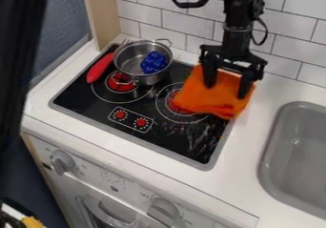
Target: Moved the orange cloth to the top corner of the stove
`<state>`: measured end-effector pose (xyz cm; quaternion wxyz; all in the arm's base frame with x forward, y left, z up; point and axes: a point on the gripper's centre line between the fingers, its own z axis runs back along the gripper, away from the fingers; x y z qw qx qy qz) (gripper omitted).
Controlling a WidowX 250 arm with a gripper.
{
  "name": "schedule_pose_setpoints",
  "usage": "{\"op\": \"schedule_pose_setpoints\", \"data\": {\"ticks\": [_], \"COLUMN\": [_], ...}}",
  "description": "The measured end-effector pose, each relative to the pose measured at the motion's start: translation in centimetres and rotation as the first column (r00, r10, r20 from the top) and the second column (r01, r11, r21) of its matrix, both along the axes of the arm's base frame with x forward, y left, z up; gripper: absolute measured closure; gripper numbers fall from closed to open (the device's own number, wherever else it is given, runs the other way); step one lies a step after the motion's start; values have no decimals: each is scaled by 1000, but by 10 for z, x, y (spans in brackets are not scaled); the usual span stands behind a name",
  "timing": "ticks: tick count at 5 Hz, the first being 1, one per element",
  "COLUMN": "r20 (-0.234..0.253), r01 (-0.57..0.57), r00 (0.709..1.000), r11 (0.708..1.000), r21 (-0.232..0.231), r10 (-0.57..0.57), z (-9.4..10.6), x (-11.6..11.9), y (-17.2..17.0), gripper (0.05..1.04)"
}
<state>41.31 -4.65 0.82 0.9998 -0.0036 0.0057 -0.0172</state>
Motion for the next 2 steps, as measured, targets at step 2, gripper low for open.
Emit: {"op": "schedule_pose_setpoints", "data": {"ticks": [2], "r20": [2], "r01": [49], "r00": [999], "r11": [999], "r21": [-3], "r10": [-49], "z": [0], "x": [1], "y": [1], "gripper": [85]}}
